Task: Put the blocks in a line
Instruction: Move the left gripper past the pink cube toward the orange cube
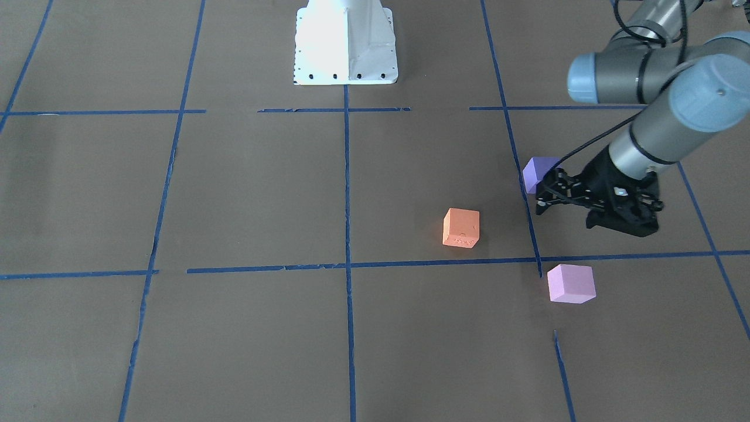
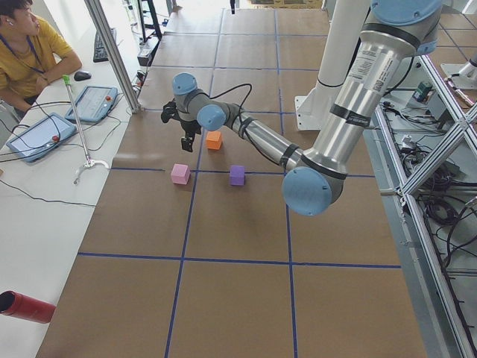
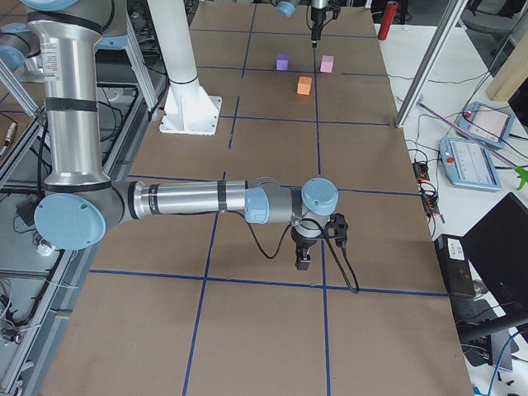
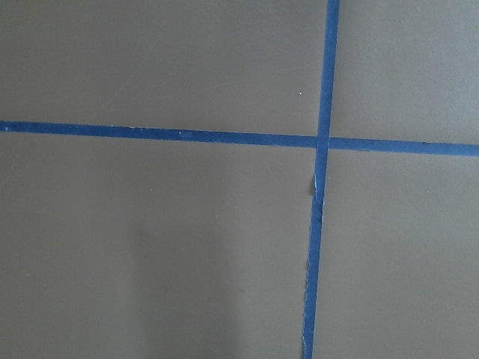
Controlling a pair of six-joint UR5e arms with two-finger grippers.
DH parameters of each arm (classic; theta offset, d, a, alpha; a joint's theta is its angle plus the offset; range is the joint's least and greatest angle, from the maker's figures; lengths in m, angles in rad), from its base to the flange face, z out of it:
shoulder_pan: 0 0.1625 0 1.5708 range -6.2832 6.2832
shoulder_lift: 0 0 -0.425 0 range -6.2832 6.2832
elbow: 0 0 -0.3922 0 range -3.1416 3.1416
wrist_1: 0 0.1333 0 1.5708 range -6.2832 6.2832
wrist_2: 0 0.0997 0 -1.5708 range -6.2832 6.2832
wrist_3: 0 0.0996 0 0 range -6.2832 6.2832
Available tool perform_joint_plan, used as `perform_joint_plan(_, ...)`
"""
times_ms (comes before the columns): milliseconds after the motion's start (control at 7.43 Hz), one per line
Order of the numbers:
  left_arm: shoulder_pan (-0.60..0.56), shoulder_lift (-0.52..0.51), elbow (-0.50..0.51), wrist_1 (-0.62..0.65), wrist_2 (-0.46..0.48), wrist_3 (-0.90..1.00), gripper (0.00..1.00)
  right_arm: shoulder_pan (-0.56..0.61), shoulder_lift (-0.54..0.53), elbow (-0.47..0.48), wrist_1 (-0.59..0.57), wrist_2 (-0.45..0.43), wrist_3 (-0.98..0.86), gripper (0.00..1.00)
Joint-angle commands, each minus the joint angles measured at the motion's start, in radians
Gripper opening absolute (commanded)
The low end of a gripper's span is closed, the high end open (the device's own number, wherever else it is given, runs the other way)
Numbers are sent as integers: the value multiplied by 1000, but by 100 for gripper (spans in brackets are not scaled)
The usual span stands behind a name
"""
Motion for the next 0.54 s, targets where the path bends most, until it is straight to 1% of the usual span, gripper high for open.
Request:
perform_joint_plan(0,131,-56,20,-25,73,-176,100,0,0,-1,0,0,0,100)
perform_joint_plan(135,157,-60,59,-105,76,-265,100,0,0,-1,0,0,0,100)
perform_joint_plan(269,178,-69,107,-178,120,-320,100,0,0,1,-1,0,0,100)
perform_joint_plan(404,204,-82,145,-212,172,-325,100,0,0,-1,0,0,0,100)
